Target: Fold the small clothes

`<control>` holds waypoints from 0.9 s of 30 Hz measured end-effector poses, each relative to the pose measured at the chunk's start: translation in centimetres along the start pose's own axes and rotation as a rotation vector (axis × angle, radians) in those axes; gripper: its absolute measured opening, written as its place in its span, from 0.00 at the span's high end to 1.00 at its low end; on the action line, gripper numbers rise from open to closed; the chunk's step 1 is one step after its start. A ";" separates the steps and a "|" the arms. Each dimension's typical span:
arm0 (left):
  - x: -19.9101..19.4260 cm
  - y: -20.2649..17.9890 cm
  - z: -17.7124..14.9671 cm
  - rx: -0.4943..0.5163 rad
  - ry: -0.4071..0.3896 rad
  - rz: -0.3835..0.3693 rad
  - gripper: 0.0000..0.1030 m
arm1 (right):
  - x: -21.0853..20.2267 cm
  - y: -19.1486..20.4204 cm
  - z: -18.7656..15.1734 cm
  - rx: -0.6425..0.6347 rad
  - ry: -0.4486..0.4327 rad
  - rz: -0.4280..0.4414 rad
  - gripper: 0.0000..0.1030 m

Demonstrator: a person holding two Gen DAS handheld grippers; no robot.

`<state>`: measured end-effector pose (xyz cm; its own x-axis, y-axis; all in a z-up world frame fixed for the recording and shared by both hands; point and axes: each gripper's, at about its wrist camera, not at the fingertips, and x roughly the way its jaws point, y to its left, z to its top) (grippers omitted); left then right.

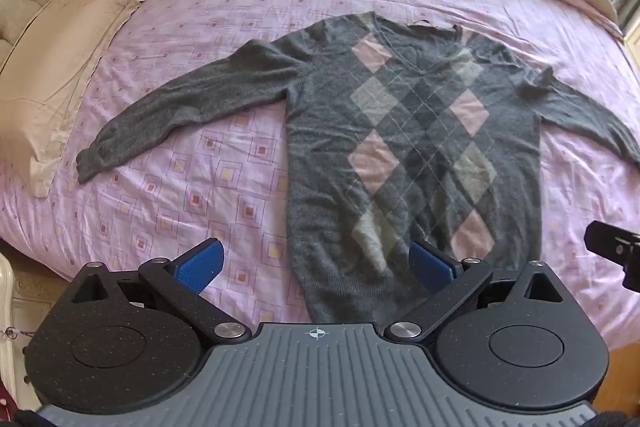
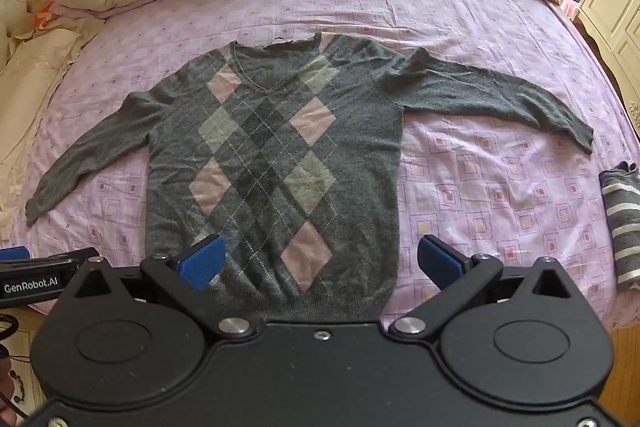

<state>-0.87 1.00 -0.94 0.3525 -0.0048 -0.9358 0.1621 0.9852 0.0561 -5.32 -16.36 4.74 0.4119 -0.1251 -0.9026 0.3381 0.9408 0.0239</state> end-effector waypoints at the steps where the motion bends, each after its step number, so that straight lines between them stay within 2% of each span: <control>1: -0.2 0.2 0.3 0.007 0.008 -0.001 0.02 | 1.0 0.6 -1.0 -0.005 0.021 -0.002 0.01; 3: -0.3 0.3 0.5 0.009 0.008 -0.001 0.02 | 1.1 1.1 -0.5 -0.007 0.036 -0.006 0.01; 9: -0.1 0.7 0.6 0.007 0.020 -0.012 0.02 | 0.6 1.6 -2.2 -0.005 0.023 -0.008 0.01; 11: 0.0 0.9 0.6 0.006 0.024 -0.012 0.02 | 1.0 1.3 -0.4 0.007 0.053 -0.005 0.01; 27: 0.5 2.0 0.6 -0.001 0.040 -0.022 0.02 | 1.3 3.1 -0.5 0.004 0.074 -0.028 0.01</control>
<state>0.18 2.85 -1.13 0.3115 -0.0200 -0.9500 0.1683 0.9851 0.0345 -4.12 -13.44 3.42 0.3386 -0.1275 -0.9323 0.3518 0.9361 -0.0003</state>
